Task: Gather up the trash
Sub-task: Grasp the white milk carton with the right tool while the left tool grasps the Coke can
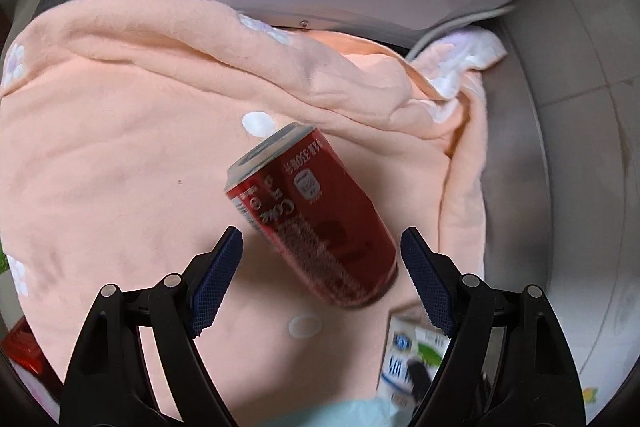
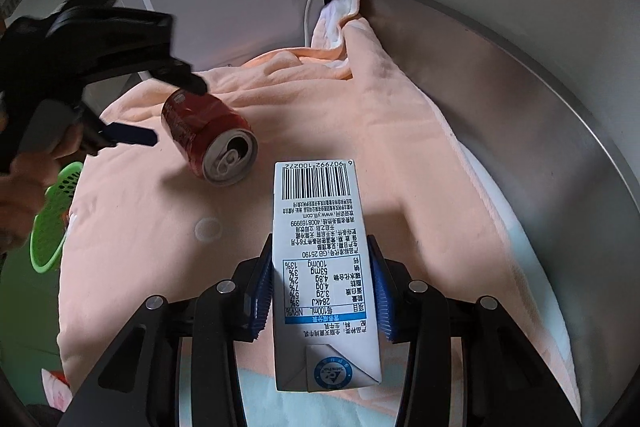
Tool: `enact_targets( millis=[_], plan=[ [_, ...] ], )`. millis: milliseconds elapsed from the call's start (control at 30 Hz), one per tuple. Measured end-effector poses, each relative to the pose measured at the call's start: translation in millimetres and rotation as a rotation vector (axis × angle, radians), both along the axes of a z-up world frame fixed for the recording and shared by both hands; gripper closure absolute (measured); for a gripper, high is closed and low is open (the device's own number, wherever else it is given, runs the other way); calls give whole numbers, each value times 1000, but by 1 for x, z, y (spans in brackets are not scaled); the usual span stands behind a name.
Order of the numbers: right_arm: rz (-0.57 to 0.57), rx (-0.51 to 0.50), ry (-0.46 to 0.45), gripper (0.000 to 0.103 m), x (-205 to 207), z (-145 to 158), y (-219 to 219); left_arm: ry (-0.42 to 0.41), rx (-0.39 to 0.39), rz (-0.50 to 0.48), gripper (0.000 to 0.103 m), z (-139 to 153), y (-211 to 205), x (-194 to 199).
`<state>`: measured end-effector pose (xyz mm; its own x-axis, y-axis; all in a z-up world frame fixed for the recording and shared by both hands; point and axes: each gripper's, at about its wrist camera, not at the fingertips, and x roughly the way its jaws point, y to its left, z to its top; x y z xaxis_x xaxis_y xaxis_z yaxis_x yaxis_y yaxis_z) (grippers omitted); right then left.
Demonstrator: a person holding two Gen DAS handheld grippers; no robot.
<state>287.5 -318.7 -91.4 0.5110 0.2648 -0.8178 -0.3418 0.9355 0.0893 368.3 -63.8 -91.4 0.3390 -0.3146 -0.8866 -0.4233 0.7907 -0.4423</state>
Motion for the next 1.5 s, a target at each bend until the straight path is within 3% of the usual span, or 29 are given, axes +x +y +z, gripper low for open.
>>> enact_targets(
  millis=[133, 267, 867, 1100, 1500],
  plan=[
    [-2, 2, -4, 62, -6, 1, -1, 51, -28, 54, 23, -17, -2, 7],
    [-7, 10, -3, 62, -9, 2, -4, 51, -43, 78, 22, -22, -2, 6],
    [-36, 36, 7, 62, -30, 2, -10, 72, -13, 63, 22, -27, -6, 35],
    [-40, 36, 15, 62, -36, 0, -12, 89, -42, 72, 21, -36, -7, 42],
    [-45, 56, 16, 62, -34, 0, -13, 56, -23, -30, 29, -35, -23, 43]
  ],
)
